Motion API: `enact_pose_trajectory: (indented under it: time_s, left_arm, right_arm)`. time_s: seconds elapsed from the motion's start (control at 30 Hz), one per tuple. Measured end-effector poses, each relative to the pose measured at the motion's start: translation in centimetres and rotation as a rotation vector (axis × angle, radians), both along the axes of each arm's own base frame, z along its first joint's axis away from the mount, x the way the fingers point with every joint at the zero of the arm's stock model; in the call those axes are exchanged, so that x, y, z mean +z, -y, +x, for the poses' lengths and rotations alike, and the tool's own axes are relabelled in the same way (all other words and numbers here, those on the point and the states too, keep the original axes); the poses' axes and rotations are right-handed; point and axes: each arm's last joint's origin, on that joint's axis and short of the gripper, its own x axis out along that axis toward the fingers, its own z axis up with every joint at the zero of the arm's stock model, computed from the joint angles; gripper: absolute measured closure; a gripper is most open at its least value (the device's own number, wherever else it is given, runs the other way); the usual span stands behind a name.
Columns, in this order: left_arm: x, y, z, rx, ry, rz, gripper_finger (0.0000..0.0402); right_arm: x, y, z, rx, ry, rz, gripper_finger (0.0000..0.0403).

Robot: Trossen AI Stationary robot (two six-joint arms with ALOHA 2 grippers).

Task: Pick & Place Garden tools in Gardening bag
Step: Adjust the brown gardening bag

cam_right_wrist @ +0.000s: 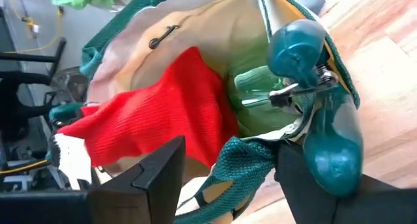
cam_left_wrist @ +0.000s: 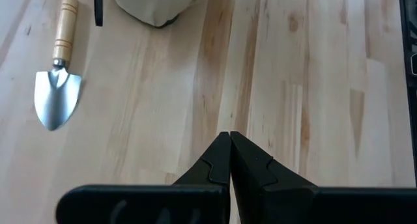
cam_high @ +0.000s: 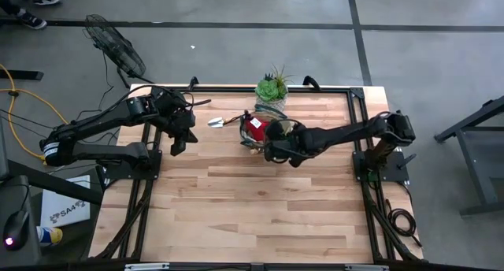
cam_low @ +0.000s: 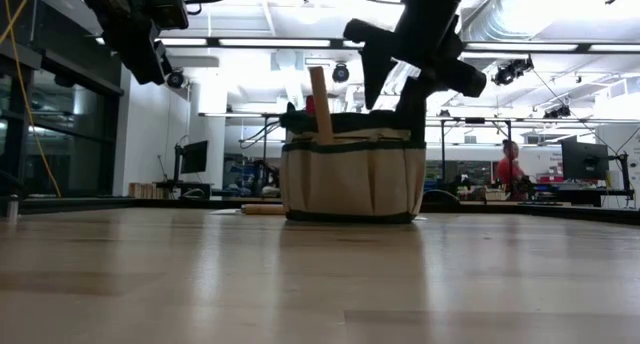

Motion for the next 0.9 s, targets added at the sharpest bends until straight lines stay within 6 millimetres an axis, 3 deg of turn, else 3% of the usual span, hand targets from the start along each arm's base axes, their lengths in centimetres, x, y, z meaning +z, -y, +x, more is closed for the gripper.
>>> enact_pose_trajectory:
  time_s: [0.47, 0.9]
  left_arm:
    - [0.0, 0.0, 0.0, -0.001, -0.004, -0.003, 0.0402]
    - [0.0, 0.0, 0.0, 0.000, -0.003, -0.003, 0.0402]
  right_arm:
    - [-1.0, 1.5, -0.2, 0.000, -0.091, 0.138, 0.0200]
    - [-1.1, 1.5, -0.4, 0.074, -0.161, 0.142, 0.0374]
